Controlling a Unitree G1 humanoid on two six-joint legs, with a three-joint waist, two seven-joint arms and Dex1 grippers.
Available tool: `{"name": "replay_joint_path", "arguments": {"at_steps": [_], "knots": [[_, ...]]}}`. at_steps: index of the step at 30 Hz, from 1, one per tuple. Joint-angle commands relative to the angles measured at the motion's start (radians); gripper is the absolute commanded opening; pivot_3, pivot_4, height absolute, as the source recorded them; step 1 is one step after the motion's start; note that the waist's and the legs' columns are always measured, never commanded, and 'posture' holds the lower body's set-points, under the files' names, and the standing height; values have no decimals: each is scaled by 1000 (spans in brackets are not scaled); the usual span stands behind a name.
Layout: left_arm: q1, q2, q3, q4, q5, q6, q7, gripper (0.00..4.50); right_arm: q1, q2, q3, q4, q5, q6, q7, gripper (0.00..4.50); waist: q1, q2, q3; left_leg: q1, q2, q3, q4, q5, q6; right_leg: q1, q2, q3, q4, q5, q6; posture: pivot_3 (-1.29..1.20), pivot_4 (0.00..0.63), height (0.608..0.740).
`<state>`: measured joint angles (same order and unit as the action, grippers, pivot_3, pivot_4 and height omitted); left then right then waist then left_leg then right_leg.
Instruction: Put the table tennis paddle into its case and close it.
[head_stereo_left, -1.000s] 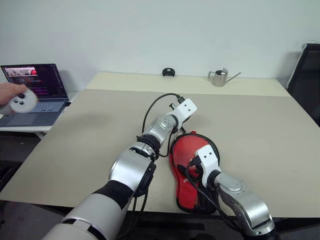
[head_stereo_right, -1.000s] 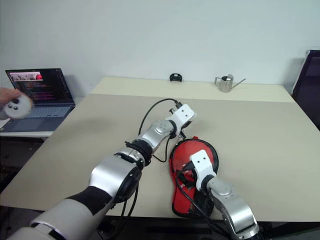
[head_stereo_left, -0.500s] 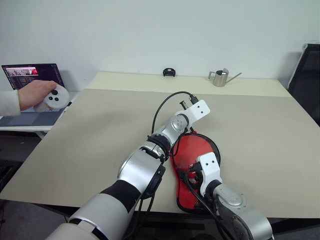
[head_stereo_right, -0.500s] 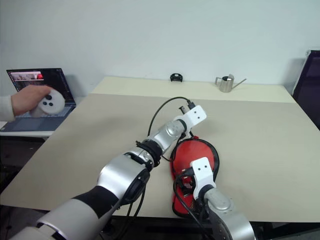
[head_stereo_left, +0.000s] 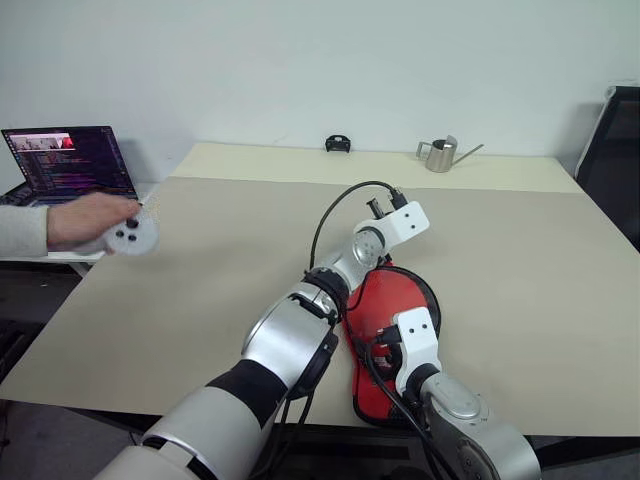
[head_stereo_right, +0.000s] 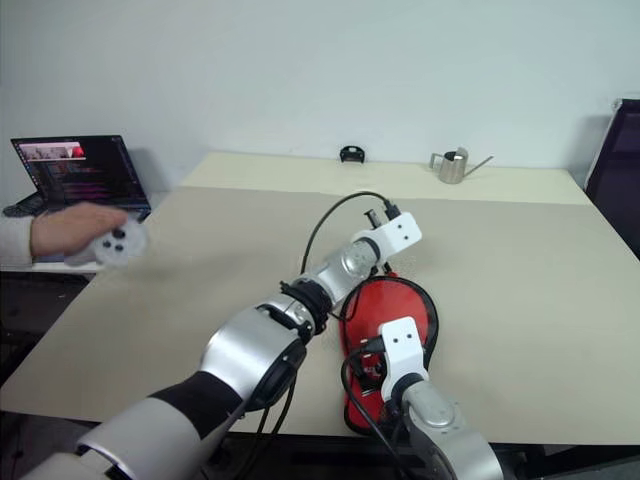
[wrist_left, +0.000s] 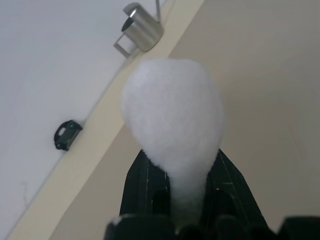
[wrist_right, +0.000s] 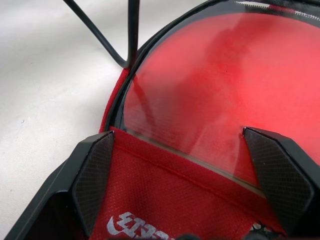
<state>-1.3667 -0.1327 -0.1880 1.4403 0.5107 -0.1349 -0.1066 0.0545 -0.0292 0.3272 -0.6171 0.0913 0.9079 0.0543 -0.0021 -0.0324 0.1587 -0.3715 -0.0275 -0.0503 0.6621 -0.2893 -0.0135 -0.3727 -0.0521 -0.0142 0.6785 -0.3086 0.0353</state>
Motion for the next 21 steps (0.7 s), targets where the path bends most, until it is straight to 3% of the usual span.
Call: {"name": "replay_joint_path", "arguments": {"at_steps": [1, 6, 17, 18, 21], "knots": [[-2, -49, 0, -45, -18, 3, -103, 306, 58, 1, 29, 129, 22, 111, 10, 4500, -1, 0, 0, 0, 0, 0, 0, 0, 0, 0, 0, 0, 0, 0, 0, 0, 150, 740], [43, -59, 48, -46, -75, 80, -221, 306, 21, 38, 1, 161, 26, 100, 6, 4500, -16, 0, -1, 3, 1, 1, -1, 0, 0, 1, 1, 1, 1, 0, 0, 0, 150, 740], [18, -17, 125, -56, -147, 90, -245, 4233, -39, 28, -3, 224, 27, 82, 39, 4500, -30, 0, -2, 7, 1, 0, -1, 0, 0, 4, 1, 1, 2, -2, 4, 0, 150, 740], [11, -9, 140, -58, -160, 87, -245, 4458, -50, 24, -6, 233, 28, 78, 44, 4500, -30, 0, -2, 7, 1, 0, -1, 0, 0, 4, 1, 1, 2, -2, 4, 0, 150, 740], [-5, 23, 182, -63, -199, 82, -238, 4458, -79, 14, -18, 260, 27, 68, 62, 4500, -31, 0, -2, 7, 1, 1, -1, 0, 0, 4, 1, 1, 2, -2, 4, 0, 150, 740]]}}
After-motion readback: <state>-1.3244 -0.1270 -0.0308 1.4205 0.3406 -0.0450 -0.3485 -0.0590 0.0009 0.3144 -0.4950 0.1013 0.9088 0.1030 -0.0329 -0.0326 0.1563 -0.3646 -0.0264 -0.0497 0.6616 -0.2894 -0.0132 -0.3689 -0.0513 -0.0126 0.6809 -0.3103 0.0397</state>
